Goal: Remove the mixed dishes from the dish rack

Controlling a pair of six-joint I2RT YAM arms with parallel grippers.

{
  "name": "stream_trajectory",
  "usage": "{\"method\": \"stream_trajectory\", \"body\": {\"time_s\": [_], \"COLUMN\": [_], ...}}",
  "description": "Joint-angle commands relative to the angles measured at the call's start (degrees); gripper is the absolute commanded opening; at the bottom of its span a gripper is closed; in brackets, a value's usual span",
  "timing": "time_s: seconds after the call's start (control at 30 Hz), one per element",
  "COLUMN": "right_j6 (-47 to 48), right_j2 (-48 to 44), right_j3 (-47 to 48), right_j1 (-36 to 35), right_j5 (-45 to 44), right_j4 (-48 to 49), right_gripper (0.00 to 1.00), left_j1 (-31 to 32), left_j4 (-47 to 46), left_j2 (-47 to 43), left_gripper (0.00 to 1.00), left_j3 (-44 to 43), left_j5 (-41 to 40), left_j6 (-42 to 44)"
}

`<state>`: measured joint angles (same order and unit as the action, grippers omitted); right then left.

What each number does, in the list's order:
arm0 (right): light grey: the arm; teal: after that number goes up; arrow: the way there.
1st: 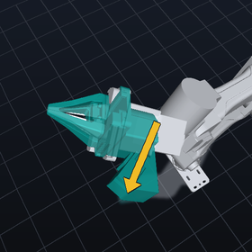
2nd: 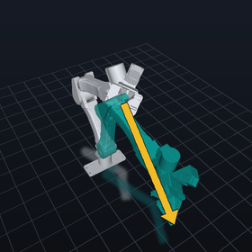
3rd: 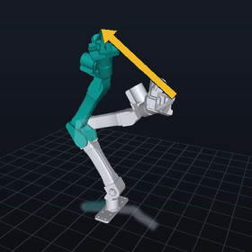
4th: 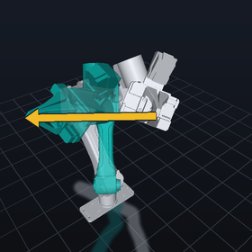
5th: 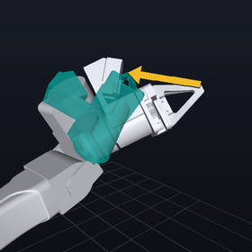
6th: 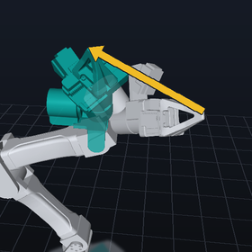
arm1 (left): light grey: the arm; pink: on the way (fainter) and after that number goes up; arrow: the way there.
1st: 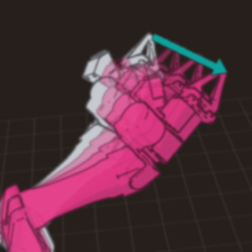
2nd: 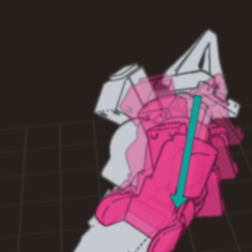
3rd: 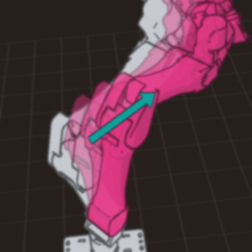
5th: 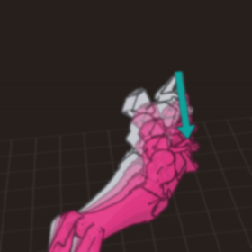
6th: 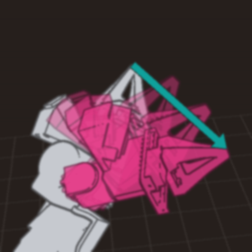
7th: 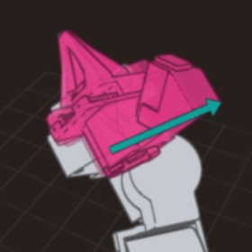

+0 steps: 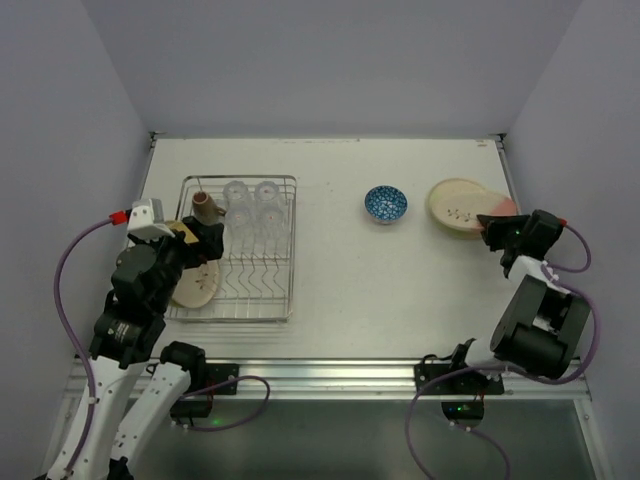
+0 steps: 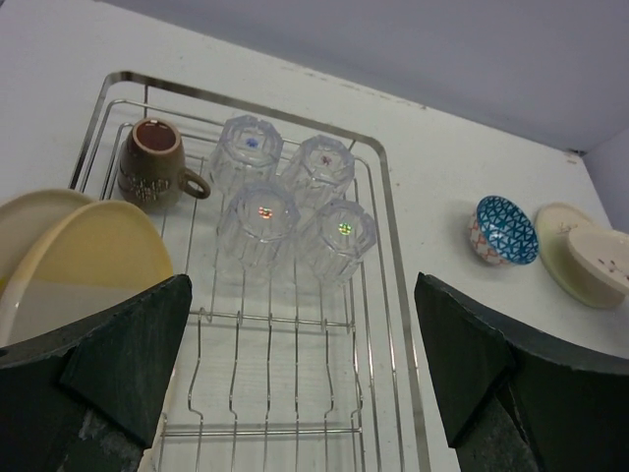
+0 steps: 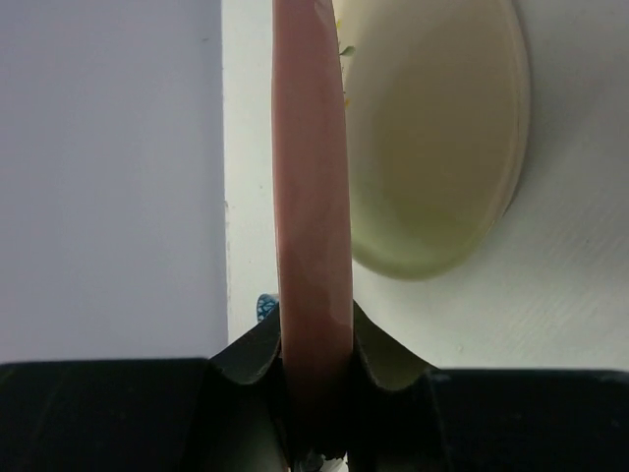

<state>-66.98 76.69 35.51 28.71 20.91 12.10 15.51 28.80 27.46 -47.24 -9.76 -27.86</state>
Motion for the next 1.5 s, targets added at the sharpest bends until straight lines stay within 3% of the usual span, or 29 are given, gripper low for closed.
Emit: {"method": "stream_trajectory", "body": {"time_s": [0.0,0.2,0.27,0.37,0.4,0.5,0.57,0.83,1.47], "right_j6": [1.59,0.37,-0.34,0.0,0.44,2.55,3.87,10.55,20.13], "right_j2": [3.99,13.74,15.68,17.09,17.62,17.89,17.89,23.68,28.08], "right_j3": [6.5,9.67,10.19,10.98,11.42,14.58,17.04,30.74,41.13], "right_j1": [-0.23,0.56,0.82,0.82,0.82,0.74,0.56,-2.6,-10.25], "right_j5": [1.77,4.04,4.84,4.67,4.76,3.01,1.43,-4.81,-21.43], "right_j4": [11.8,13.92,14.45,13.4,12.78,5.41,0.4,-20.26,-34.77], "right_gripper": [0.0,0.07,0.15,0.39,0.59,0.87,0.95,0.99,0.99], "left_j1": [0.58,1.54,1.72,1.81,1.89,1.98,2.07,2.25,3.04], "left_j4": [-0.84,-0.32,-0.15,-0.06,-0.06,-0.76,-1.02,-0.94,-1.37], "left_j2": [-0.13,-0.48,-0.57,-0.66,-0.66,-0.48,-0.39,-0.83,-1.36], "left_gripper": [1.0,1.0,1.0,1.0,1.0,1.0,1.0,1.0,1.0], "left_j3": [1.71,2.59,3.12,3.65,3.82,4.44,4.7,5.06,5.41], "left_j5": [0.0,-1.93,-2.8,-4.13,-4.04,-3.51,-3.25,-3.25,-3.42], "left_j6": [2.46,3.95,4.48,4.74,4.74,4.83,4.92,5.09,5.44]}}
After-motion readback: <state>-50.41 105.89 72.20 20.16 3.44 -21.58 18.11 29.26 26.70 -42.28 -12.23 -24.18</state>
